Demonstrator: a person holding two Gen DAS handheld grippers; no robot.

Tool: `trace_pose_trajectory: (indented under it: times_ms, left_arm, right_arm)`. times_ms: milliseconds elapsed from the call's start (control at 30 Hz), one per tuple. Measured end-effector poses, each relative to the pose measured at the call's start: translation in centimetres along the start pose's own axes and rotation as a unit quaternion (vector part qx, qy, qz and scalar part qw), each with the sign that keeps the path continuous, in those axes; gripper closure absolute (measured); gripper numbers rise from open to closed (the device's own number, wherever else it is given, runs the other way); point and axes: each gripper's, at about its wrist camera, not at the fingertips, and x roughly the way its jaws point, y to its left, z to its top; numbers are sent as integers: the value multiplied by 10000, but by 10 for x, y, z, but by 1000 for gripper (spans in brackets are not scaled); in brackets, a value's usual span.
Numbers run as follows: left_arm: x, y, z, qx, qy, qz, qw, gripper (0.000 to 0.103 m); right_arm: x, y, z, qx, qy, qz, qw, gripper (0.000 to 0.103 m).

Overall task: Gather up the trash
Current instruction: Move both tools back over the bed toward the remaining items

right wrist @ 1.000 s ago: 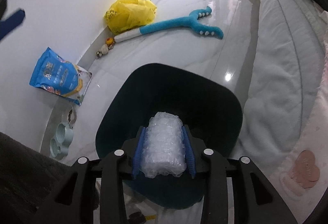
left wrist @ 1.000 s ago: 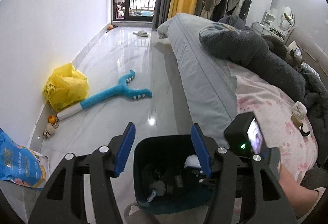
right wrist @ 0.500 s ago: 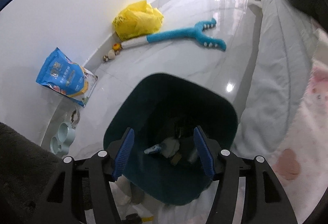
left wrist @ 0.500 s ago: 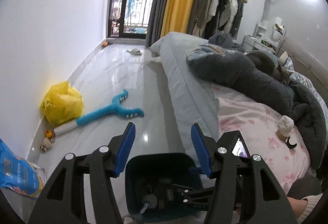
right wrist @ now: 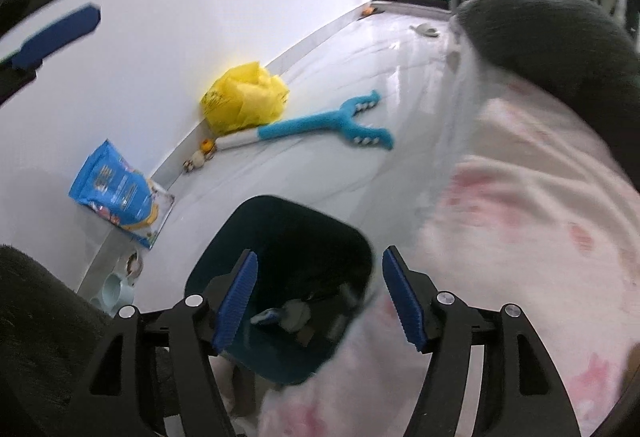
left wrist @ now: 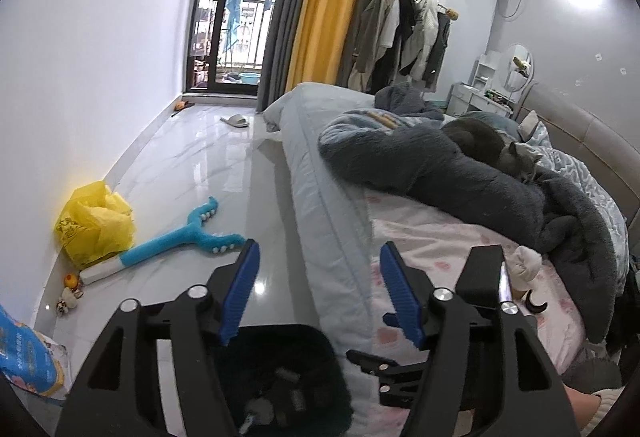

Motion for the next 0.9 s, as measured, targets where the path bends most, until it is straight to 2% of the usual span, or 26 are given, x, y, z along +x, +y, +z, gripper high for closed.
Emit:
trace_pose_trajectory:
  times_ms: [300,467,900]
  left_arm:
    - [20,-45,3,206,49,-287,9994,32]
    - [31,-68,1,343,96,-425,9985,30]
    - [66,-134,-15,672,369,-812,9937,28]
  right_arm:
    - [-59,-51,-8,278,-456,-389,9978,36]
    - [-89,-78,-19,283,-593,-666,9956,32]
    - [-132,-156,-44,636,-681,-1102,9895,31]
